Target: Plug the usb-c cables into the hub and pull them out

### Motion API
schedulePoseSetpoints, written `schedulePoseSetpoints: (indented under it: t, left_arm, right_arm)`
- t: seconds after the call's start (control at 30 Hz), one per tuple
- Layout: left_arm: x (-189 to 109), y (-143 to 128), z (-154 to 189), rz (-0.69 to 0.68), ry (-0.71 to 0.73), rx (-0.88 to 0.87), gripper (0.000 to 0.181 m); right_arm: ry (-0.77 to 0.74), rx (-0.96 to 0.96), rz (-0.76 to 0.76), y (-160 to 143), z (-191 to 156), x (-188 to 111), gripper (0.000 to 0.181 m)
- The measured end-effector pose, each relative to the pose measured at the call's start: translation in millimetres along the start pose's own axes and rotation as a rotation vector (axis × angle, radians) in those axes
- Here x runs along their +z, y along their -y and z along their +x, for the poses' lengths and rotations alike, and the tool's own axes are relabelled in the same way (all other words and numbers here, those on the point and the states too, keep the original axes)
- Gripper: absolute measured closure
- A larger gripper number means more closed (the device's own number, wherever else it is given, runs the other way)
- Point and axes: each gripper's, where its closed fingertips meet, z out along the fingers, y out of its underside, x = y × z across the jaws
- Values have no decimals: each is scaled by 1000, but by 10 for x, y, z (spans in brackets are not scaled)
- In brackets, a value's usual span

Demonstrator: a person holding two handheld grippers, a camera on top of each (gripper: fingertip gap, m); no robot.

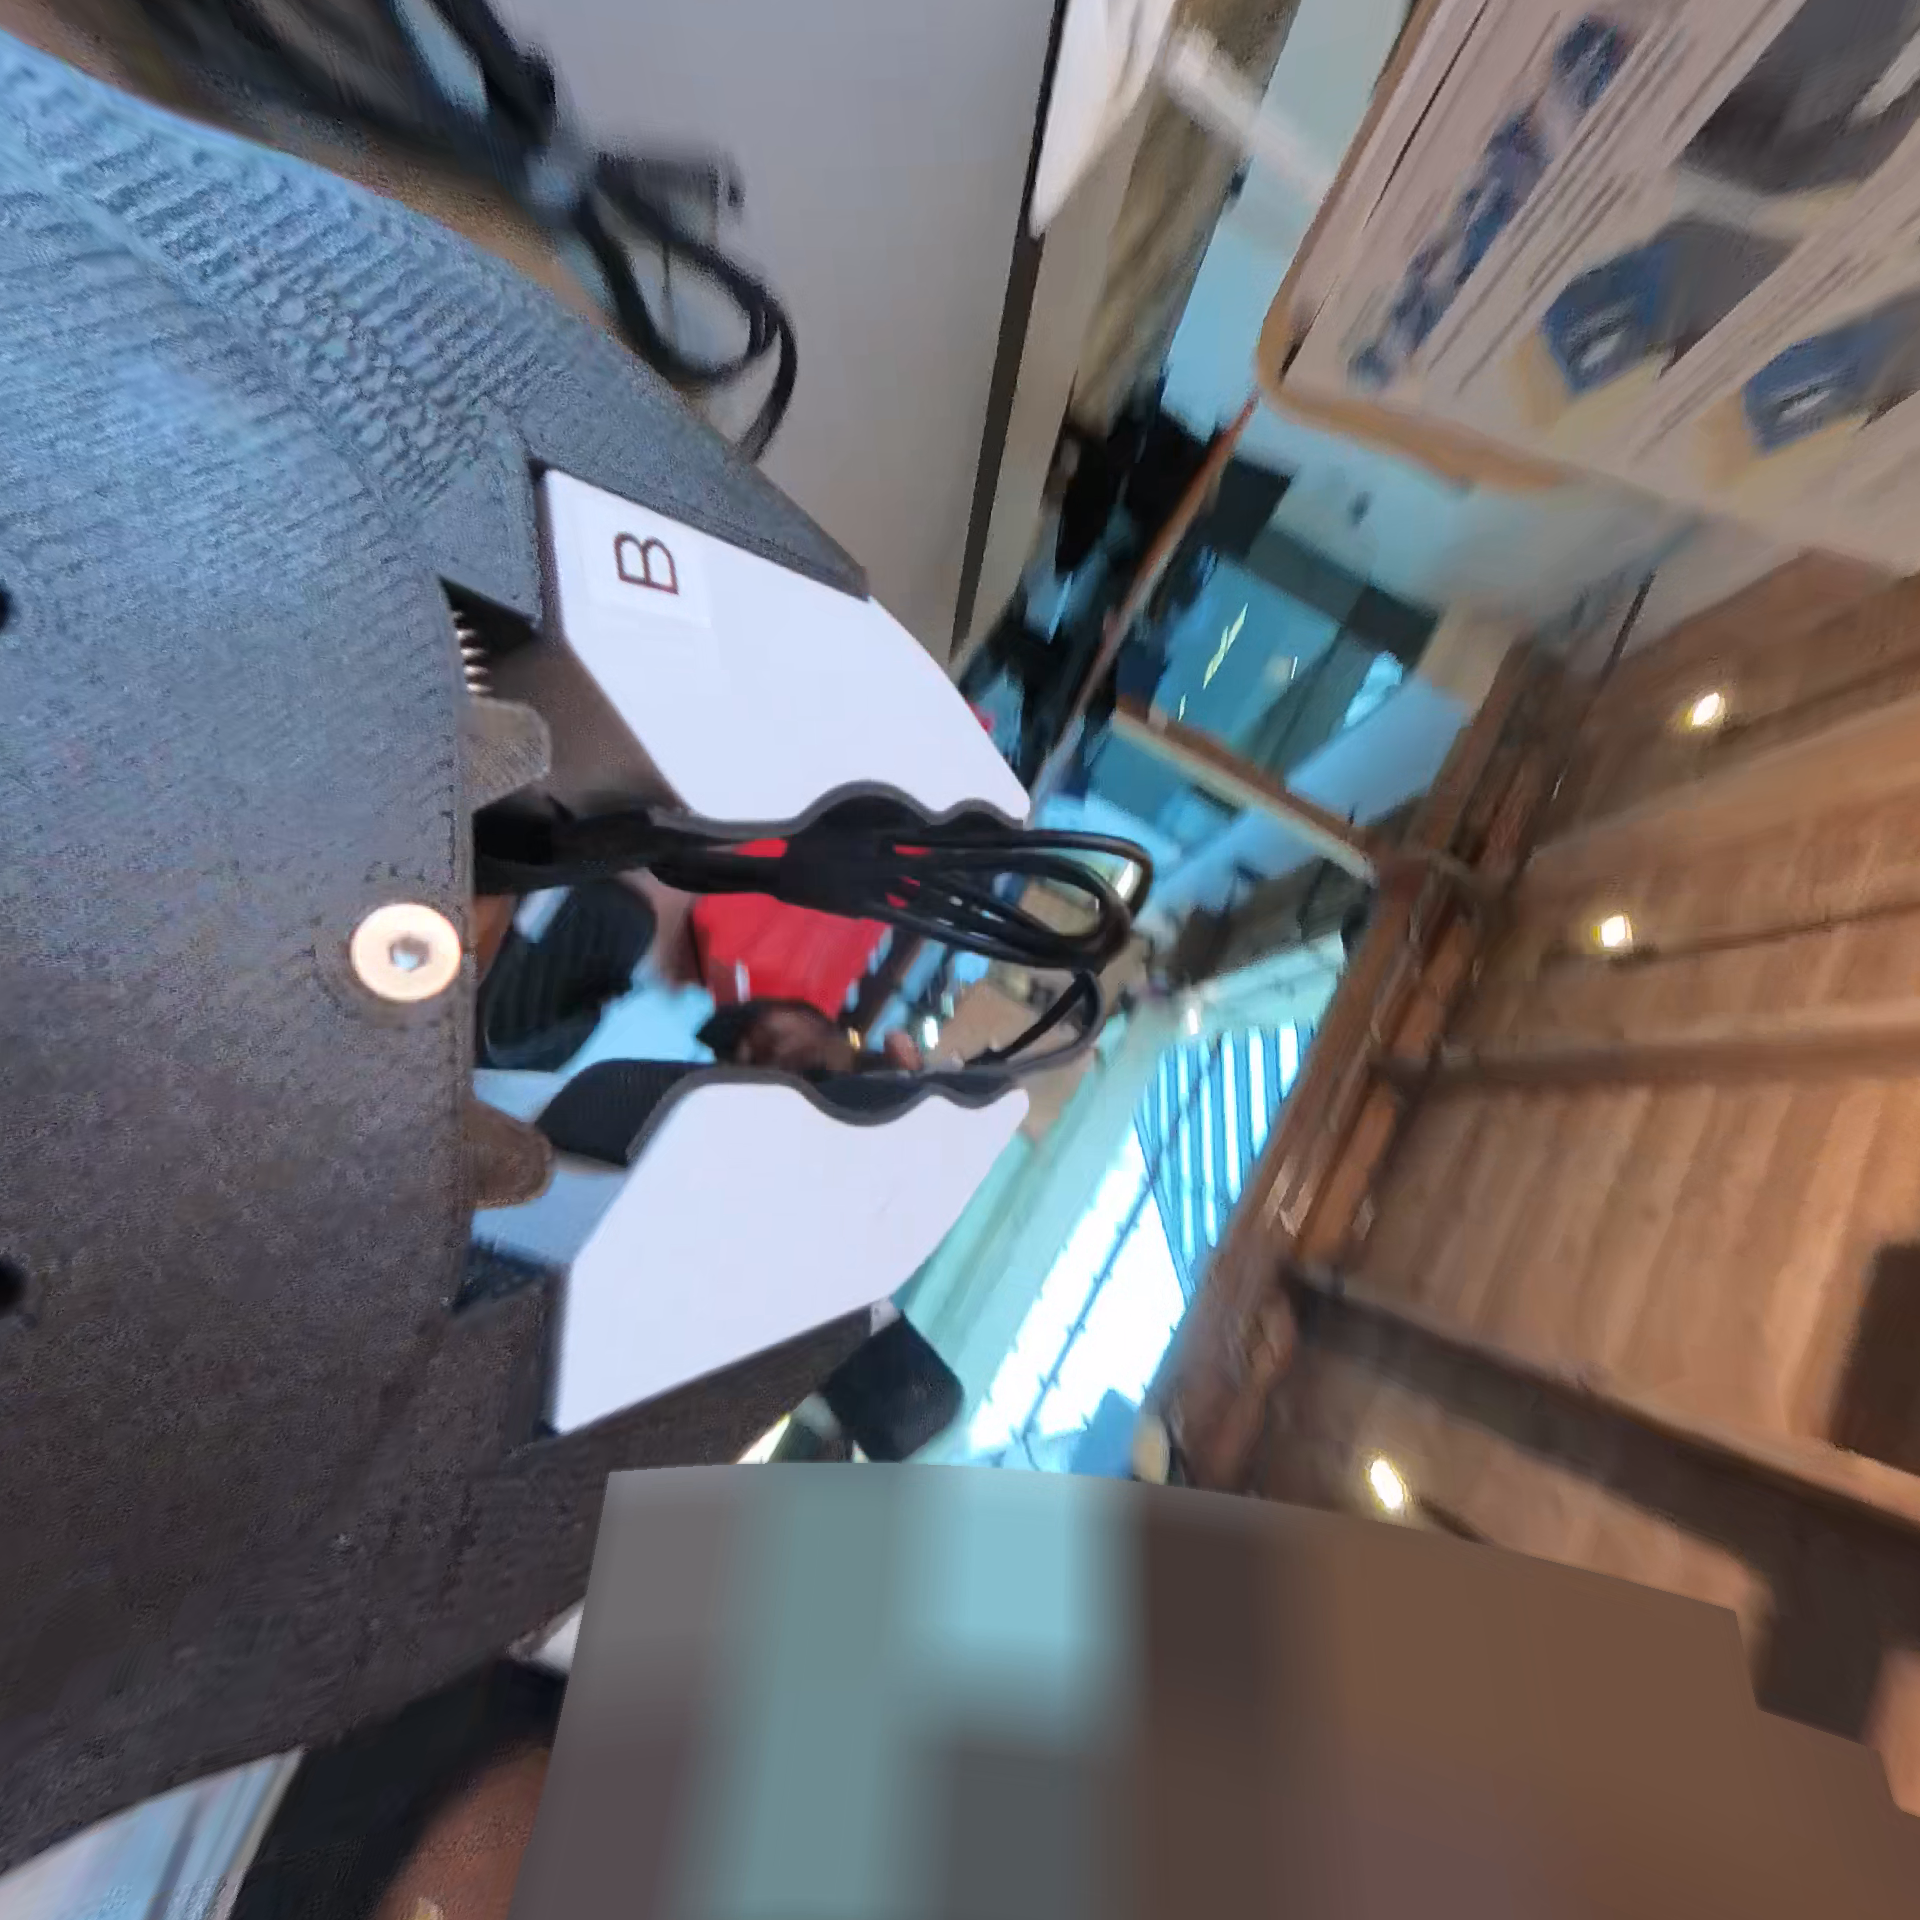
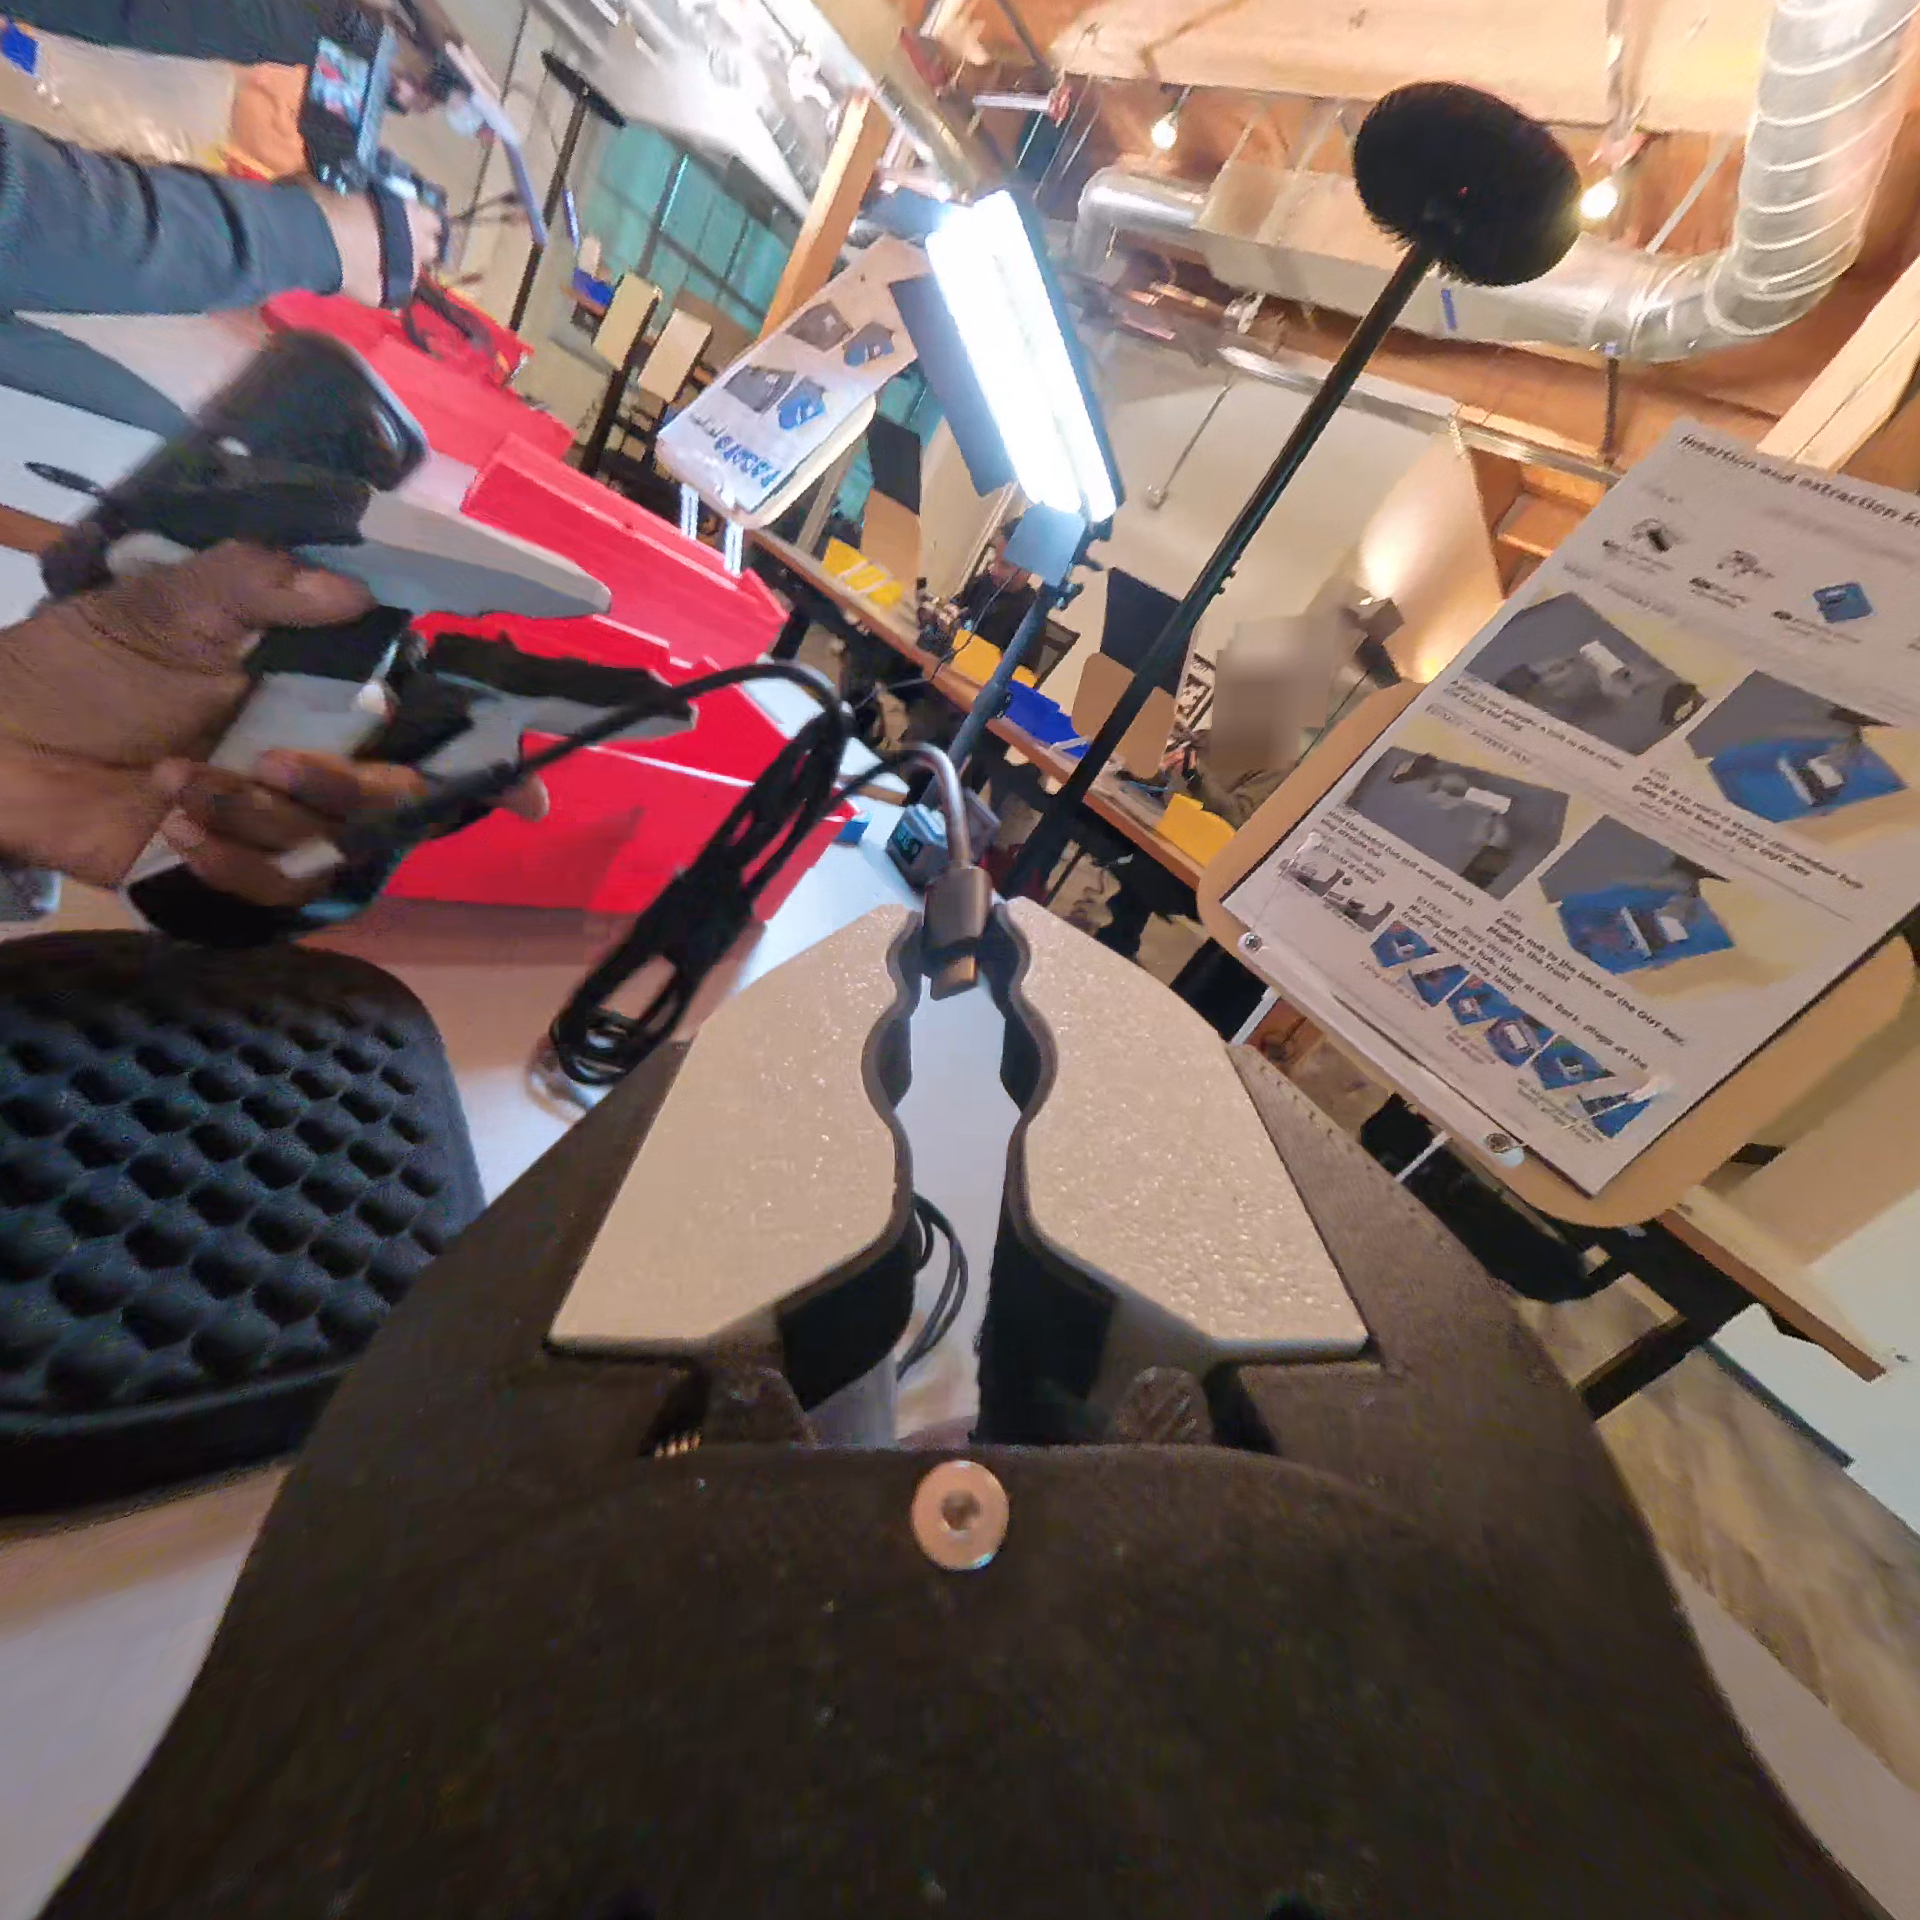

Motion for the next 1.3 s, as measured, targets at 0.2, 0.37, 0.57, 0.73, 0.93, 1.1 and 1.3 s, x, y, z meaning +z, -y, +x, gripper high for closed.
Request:
schedulePoseSetpoints:
  t: [0.2, 0.37, 0.57, 0.73, 0.93, 1.1, 1.3]
  left_arm:
    - [103, -304, 593, -229, -171, 285, 139]
    - [373, -1148, 668, -407, -296, 228, 138]
    - [561, -948, 104, -193, 166, 662, 138]
    - [507, -875, 97, -280, 218, 1150, 137]
    - [512, -1011, -25, -444, 184, 1167, 150]
    - [424, -1152, -77, -519, 168, 1125, 176]
    - [293, -1213, -15, -571, 13, 852, 177]
  right_arm:
    - [170, 228, -116, -192, -47, 139, 172]
    - [283, 564, -203, -398, -60, 263, 175]
    - [333, 959, -225, -474, 12, 222, 175]
    - [439, 1350, -176, -402, -120, 165, 175]
    - [531, 1755, -167, -467, -434, 70, 175]
    - [541, 1844, -179, -505, -569, 30, 174]
    - [669, 1395, -232, -462, -738, -115, 143]
